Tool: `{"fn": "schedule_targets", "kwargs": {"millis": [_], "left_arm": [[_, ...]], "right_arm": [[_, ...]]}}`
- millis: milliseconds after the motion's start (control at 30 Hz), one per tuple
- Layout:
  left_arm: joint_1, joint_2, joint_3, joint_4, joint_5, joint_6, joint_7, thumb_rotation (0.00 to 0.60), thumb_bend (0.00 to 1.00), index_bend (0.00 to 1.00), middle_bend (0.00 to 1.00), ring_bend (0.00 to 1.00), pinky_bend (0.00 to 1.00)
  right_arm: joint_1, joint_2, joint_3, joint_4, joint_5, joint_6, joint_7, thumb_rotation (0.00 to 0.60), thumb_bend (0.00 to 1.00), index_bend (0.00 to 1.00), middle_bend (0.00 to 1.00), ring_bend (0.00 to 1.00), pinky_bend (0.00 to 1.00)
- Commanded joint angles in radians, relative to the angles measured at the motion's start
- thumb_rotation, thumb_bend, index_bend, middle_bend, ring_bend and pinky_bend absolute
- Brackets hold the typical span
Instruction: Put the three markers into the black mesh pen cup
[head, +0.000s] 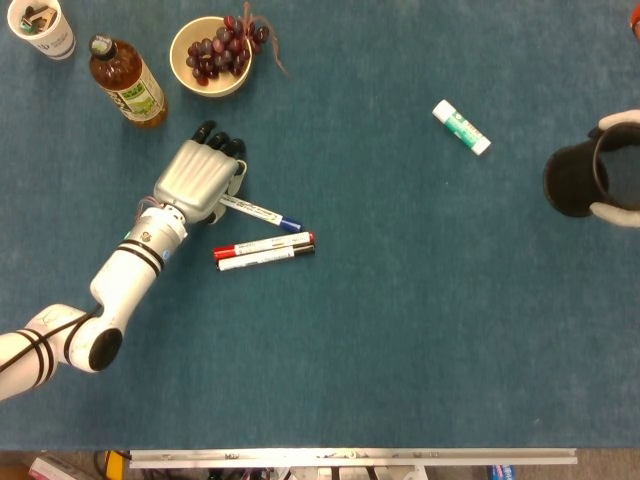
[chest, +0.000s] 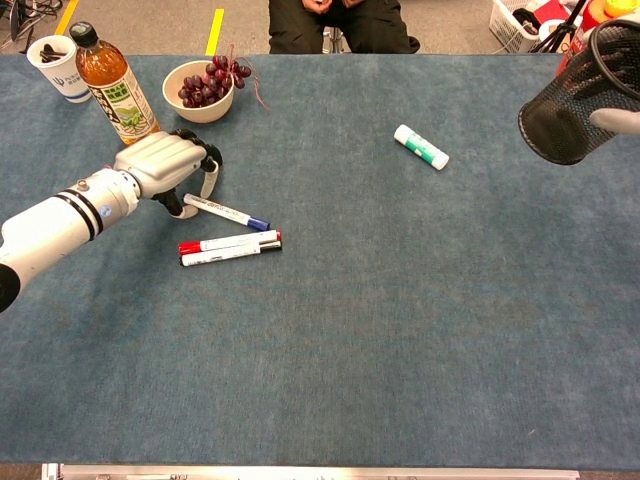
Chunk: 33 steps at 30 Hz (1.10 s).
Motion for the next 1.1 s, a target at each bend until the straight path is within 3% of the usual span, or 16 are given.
{"fn": "schedule_targets", "kwargs": {"millis": [33,333,600,1100], "left_arm": [[0.002,0.007,0.001,-0.011,0.010,0.009,-0.009,0.600,0.27,0.59,0.23,0.18,0.10],[0.005,0.032,-0.014,-0.048,0.023,0.043,-0.026,0.600,0.29,0.60,0.23,0.18,0.11],[0.018,0.128,-0.036,-0.156,0.056,0.115,-0.032,0.600,0.29,0.61,0.24,0.19,0.11],[0.056,0.335,-0.059,-0.413,0.161,0.268,-0.017,0.600,0.29,0.62,0.25,0.19,0.11]], "right_arm": [[0.000,0.000,-0.001,0.001,-0.001,0.000,-0.005,0.600,0.25,0.45,0.43,0.38,0.41],[-0.002,0.003,-0.004,0.000,-0.006,0.001,-0.017,0.600,0.25,0.45,0.43,0.38,0.41],[0.033,0.003,-0.022,-0.022,-0.034,-0.053,-0.059,0.600,0.25,0.45,0.43,0.38,0.41],[0.178,-0.002,0.010,-0.166,0.013,-0.276,-0.293,0.600,0.28,0.45,0.43,0.38,0.41]]}}
